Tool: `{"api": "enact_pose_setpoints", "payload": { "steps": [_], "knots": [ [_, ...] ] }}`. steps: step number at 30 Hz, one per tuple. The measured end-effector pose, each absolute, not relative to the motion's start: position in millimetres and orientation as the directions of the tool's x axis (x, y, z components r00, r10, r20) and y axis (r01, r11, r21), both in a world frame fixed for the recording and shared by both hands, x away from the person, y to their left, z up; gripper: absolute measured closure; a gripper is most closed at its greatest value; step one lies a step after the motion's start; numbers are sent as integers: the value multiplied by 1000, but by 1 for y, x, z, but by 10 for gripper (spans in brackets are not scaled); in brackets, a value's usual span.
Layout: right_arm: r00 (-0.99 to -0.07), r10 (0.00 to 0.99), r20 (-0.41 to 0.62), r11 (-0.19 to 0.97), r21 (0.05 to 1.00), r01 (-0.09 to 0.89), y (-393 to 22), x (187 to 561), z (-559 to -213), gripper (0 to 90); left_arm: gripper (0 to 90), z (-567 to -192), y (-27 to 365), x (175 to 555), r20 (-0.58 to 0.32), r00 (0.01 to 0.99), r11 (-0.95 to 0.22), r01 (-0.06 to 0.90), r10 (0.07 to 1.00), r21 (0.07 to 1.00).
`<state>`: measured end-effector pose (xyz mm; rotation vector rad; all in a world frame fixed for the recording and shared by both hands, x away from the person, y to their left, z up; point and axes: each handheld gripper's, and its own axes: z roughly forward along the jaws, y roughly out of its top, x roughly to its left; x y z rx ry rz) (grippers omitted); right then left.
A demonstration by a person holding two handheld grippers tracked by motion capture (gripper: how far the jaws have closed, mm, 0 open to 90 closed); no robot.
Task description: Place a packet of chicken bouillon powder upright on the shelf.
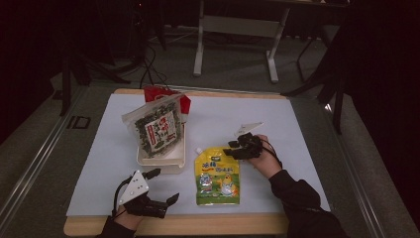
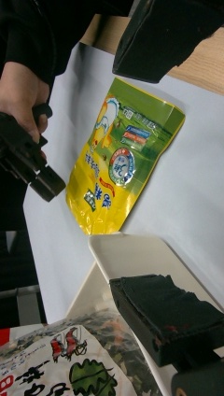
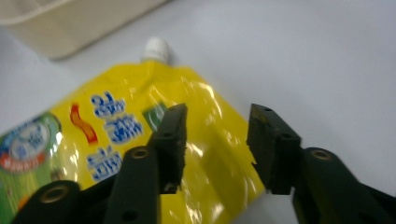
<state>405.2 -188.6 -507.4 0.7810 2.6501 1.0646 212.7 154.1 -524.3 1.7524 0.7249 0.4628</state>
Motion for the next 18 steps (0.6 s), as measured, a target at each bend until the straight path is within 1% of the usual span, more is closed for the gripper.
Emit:
{"api": "enact_pose_setpoints", "payload": {
  "steps": [4, 7, 9, 11, 13, 14, 15, 16, 18],
  "knots": [
    [-841, 540, 22, 620, 665, 416, -195, 409, -516, 469, 24, -525, 154, 214, -59, 734, -181, 244, 677, 953],
    [-837, 545, 46, 621, 650, 439, -194, 414, -524, 386, 24, -525, 154, 214, -60, 734, -181, 244, 677, 953],
    [-835, 548, 52, 624, 639, 449, -192, 416, -529, 305, 24, -525, 154, 214, -61, 734, -181, 245, 676, 952],
    [-835, 549, 41, 634, 631, 447, -190, 418, -534, 264, 24, -526, 154, 214, -61, 734, -181, 246, 676, 952],
    [-836, 548, 39, 631, 637, 443, -189, 419, -537, 191, 24, -526, 154, 214, -60, 735, -184, 246, 675, 952],
    [-836, 548, 39, 631, 637, 443, -189, 419, -537, 191, 24, -526, 154, 214, -60, 735, -184, 246, 675, 952],
    [-837, 546, 29, 638, 634, 438, -189, 420, -539, 131, 24, -526, 154, 214, -60, 737, -184, 246, 674, 952],
    [-848, 529, 42, 650, 623, 436, -188, 422, -542, 104, 24, -526, 154, 214, -60, 737, -185, 247, 674, 951],
    [-858, 512, 36, 666, 614, 423, -187, 421, -544, 92, 24, -526, 154, 214, -60, 736, -187, 248, 674, 951]
  ]
}}
